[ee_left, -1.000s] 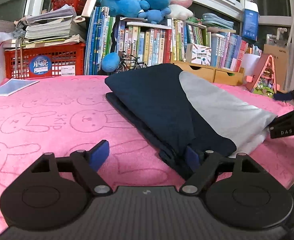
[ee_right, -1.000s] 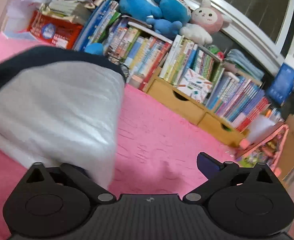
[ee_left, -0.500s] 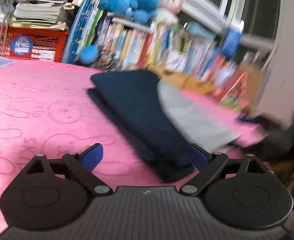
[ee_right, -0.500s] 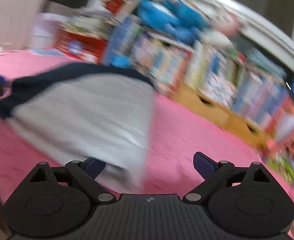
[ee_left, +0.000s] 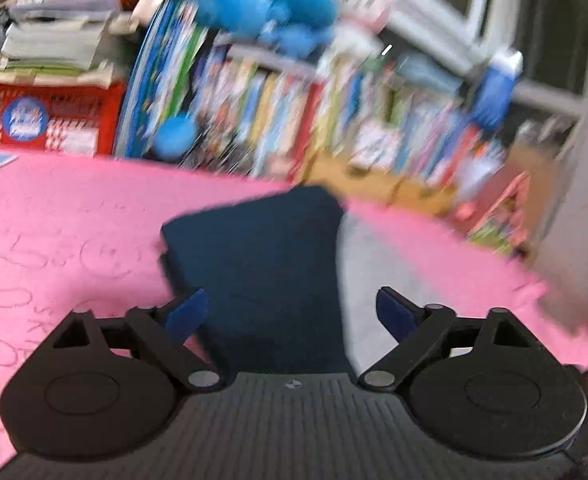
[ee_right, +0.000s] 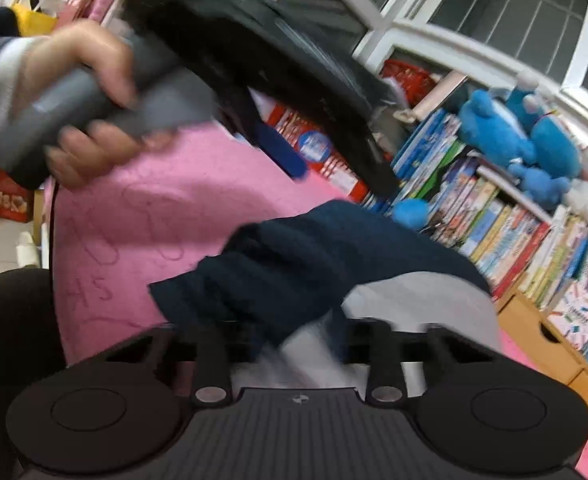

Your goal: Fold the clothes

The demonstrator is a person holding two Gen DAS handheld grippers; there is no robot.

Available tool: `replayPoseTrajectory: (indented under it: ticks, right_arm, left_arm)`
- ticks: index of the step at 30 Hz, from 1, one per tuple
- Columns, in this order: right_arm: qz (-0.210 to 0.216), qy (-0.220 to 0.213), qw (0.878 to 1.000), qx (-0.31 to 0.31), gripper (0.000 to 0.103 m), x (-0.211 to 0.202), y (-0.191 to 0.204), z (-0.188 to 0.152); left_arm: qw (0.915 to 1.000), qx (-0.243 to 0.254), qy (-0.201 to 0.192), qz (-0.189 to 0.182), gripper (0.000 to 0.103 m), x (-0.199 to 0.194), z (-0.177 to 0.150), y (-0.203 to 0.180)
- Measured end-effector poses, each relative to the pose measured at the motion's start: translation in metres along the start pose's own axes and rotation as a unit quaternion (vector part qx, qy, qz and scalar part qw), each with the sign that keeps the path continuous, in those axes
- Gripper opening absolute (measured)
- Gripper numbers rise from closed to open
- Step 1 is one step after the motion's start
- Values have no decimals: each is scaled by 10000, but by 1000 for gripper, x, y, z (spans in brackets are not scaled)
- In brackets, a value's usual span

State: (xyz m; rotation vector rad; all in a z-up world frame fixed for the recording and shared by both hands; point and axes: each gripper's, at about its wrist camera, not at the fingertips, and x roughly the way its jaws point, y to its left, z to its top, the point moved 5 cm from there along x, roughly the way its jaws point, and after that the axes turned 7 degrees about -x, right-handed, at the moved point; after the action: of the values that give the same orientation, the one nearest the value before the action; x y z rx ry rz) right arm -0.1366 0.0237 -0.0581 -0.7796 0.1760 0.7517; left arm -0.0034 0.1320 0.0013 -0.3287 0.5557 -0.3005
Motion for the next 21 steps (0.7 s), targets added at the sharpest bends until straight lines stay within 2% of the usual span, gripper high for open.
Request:
replayPoseTrajectory:
  ticks: [1,2,5,7,11,15,17,18,20,21]
  right_arm:
    - [34,17,10000,15,16,1,3,1]
    - [72,22,10000,43,15,1,4,1]
    - [176,16,9998,84,14,0,7,0]
    - [337,-53,9993,169,14,-1,8,0]
    - [536,-193,9980,273,14,-4,11,-1]
    - [665,-292,9967,363,14,-6,12,-1]
    - [762,-339,9956,425,14,-6,9,0]
    - [863,-378,9943,507,14,-7,7,0]
    - [1131,-478,9897,736,15,-10,2,-2]
    - [1265,-528,9869,851,16,-11,-1,-3]
  left_arm:
    - [9998,10,116,187,85,8,-1,4]
    - [9991,20,216,367,81,15,-3,9]
    - [9953,56,482,838,84,31,-6,24]
    - [9942,96,544,925,85,38,-3,28]
    - [9908,239,513,1225,86,57,8,34]
    - [9847,5,306,1715,88,79,31,60]
    - [9775,-222,349,2068,85,86,40,77]
    - [9751,-328,385,2161,79,87,44,84]
    - [9738,-560,340,2177,72,79,49,91]
    - [9754,-643,239,2097,71,68,51,91]
